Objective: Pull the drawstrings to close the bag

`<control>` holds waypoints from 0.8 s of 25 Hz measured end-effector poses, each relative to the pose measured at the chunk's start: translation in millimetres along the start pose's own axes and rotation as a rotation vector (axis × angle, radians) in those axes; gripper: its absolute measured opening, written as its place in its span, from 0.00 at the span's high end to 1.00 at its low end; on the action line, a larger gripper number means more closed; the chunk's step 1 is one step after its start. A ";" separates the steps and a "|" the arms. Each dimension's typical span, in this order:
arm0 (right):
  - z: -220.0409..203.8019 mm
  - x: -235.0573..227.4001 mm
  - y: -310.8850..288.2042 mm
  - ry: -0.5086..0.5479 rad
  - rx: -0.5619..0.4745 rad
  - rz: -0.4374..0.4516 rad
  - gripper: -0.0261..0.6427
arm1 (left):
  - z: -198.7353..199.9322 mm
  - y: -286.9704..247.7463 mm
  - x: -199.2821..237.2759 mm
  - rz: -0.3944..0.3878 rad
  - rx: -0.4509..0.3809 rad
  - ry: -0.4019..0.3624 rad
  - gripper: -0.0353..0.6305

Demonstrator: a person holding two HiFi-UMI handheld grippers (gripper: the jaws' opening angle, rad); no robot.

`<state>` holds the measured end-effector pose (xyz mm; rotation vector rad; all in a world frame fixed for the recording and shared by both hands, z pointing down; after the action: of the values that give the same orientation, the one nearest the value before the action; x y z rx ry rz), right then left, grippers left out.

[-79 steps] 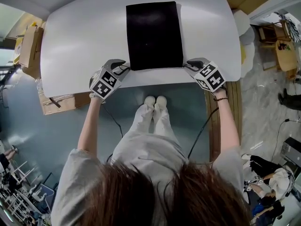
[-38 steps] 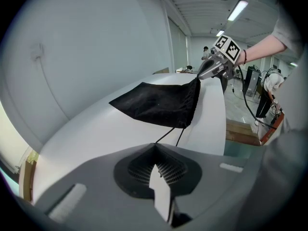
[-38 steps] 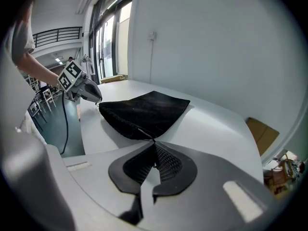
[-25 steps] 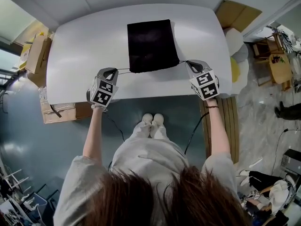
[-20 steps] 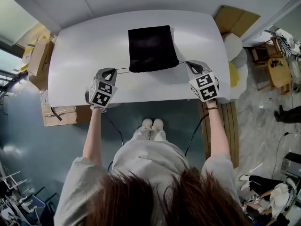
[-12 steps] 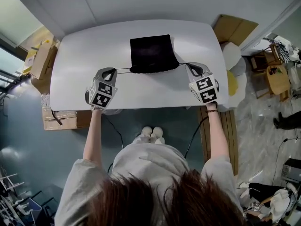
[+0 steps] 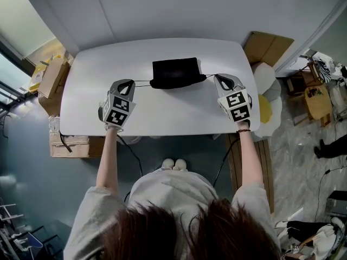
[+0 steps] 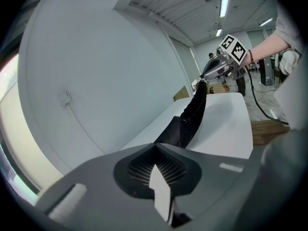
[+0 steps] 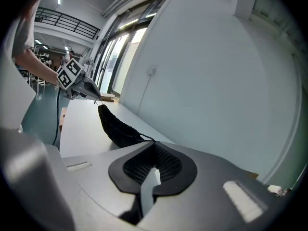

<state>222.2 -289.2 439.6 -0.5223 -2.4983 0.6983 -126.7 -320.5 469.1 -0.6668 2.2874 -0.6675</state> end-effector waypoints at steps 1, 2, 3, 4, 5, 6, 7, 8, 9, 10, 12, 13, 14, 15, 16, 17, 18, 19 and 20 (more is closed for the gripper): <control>3.9 -2.1 1.9 -0.001 -0.011 -0.005 0.94 | 3.9 2.2 2.0 0.007 -0.008 0.000 0.95; 7.3 -4.3 3.9 -0.001 -0.022 -0.010 0.94 | 7.7 4.4 3.9 0.015 -0.018 -0.001 0.95; 10.4 -6.5 5.7 -0.001 -0.033 -0.017 0.94 | 11.0 6.4 5.6 0.022 -0.027 -0.001 0.95; 13.6 -8.6 7.3 -0.001 -0.044 -0.023 0.94 | 13.6 8.3 7.6 0.030 -0.034 0.001 0.95; 17.2 -10.7 8.9 -0.002 -0.055 -0.029 0.94 | 15.9 9.8 9.8 0.037 -0.038 0.002 0.95; 21.0 -12.7 10.5 -0.001 -0.065 -0.034 0.94 | 18.4 11.2 11.9 0.044 -0.046 0.002 0.95; 25.0 -14.5 12.3 -0.001 -0.075 -0.040 0.94 | 21.3 12.5 14.0 0.050 -0.056 0.001 0.95; 28.9 -16.1 14.1 0.000 -0.084 -0.046 0.94 | 24.3 13.9 16.2 0.055 -0.066 -0.001 0.95; 32.8 -17.4 15.7 0.000 -0.093 -0.051 0.94 | 27.2 15.9 18.7 0.060 -0.074 -0.003 0.95; 36.2 -18.8 17.1 0.001 -0.102 -0.057 0.94 | 30.0 18.4 21.4 0.065 -0.079 -0.003 0.95; 40.8 -22.6 19.3 0.006 -0.114 -0.068 0.94 | 36.9 23.5 27.2 0.079 -0.094 -0.005 0.95; 42.5 -24.7 20.6 0.009 -0.118 -0.073 0.94 | 40.7 25.9 29.6 0.087 -0.101 -0.008 0.95; 44.3 -26.4 22.1 0.011 -0.122 -0.077 0.94 | 44.1 28.1 31.5 0.093 -0.105 -0.011 0.95; 46.2 -27.8 23.5 0.013 -0.126 -0.080 0.94 | 47.2 30.1 33.1 0.099 -0.108 -0.014 0.95; 48.3 -29.0 24.7 0.015 -0.131 -0.083 0.94 | 49.9 31.6 34.6 0.104 -0.113 -0.016 0.95; 50.4 -29.9 25.7 0.017 -0.135 -0.086 0.94 | 52.2 32.9 36.1 0.107 -0.119 -0.016 0.95; 52.5 -30.7 26.8 0.018 -0.140 -0.090 0.94 | 54.2 34.1 37.5 0.111 -0.126 -0.015 0.95; 54.5 -31.6 28.0 0.019 -0.145 -0.093 0.94 | 55.9 35.6 38.8 0.115 -0.133 -0.013 0.95; 56.6 -32.5 29.6 0.020 -0.150 -0.097 0.94 | 57.7 37.4 40.1 0.120 -0.140 -0.012 0.95</control>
<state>224.1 -302.4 369.1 -0.4552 -2.5504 0.4695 -122.8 -333.4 390.7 -0.5910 2.3576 -0.4496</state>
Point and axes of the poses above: the fingertips, and each gripper's own axes: y backward along the fingers, x to its left, z out of its top, the point moved 6 cm from there along y, backward along the fingers, and after that the axes turned 10 degrees about x, right-handed, at the moved point
